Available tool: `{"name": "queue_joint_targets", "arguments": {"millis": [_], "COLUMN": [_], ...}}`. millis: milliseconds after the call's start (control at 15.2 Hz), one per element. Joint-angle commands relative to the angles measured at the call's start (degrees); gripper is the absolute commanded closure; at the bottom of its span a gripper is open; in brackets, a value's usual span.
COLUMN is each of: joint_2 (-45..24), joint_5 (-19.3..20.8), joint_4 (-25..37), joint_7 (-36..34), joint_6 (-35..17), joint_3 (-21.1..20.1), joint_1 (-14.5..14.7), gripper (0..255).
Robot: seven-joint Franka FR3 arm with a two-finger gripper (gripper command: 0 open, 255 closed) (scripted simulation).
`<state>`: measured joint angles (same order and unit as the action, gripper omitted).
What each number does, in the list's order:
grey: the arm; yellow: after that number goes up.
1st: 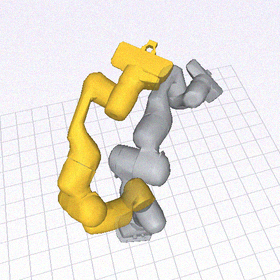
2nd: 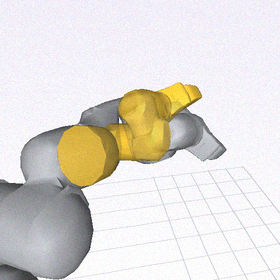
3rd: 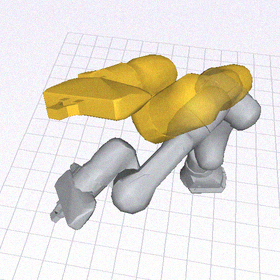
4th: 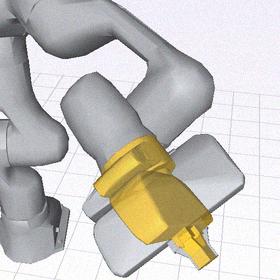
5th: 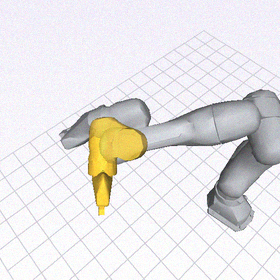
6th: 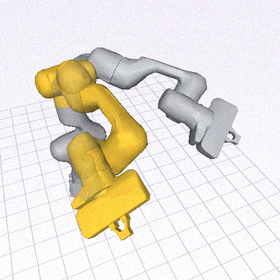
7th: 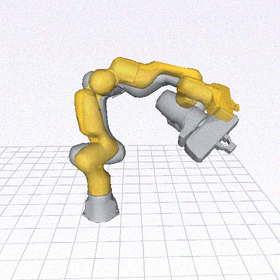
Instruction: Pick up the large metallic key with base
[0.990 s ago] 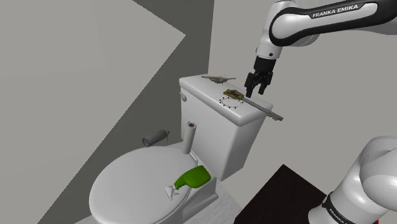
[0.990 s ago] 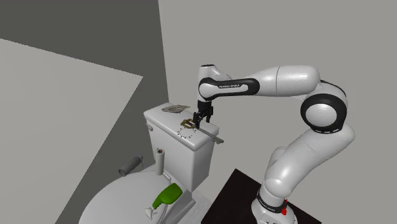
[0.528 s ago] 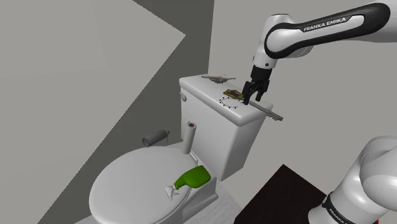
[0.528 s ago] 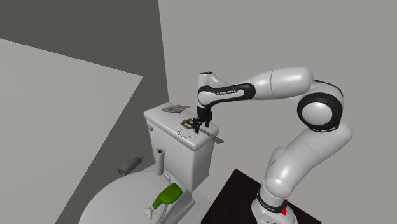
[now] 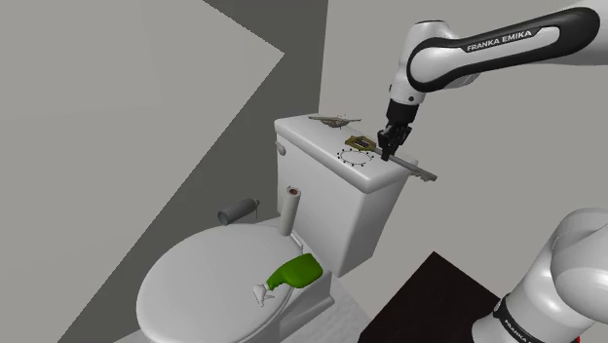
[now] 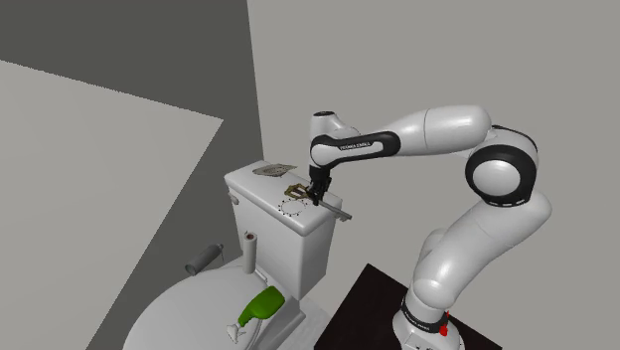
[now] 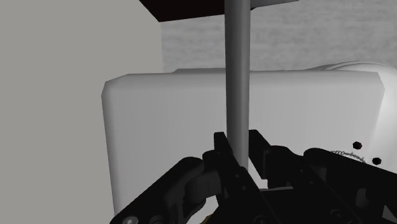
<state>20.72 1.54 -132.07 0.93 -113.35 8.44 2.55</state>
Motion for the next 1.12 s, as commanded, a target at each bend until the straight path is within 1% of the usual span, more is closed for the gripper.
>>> {"name": "queue_joint_targets", "arguments": {"millis": [0, 132, 1056], "joint_2": [-0.5, -0.3, 0.8], "joint_5": [-3.1, -3.0, -2.8], "joint_4": [-0.5, -0.4, 9.5], "joint_7": [0.1, -0.2, -0.9], "joint_6": [-0.2, 0.2, 11.1], "joint_3": [-0.2, 0.0, -0.3], "joint_1": [0.2, 0.7, 0.8], "gripper": [255, 255, 255]}}
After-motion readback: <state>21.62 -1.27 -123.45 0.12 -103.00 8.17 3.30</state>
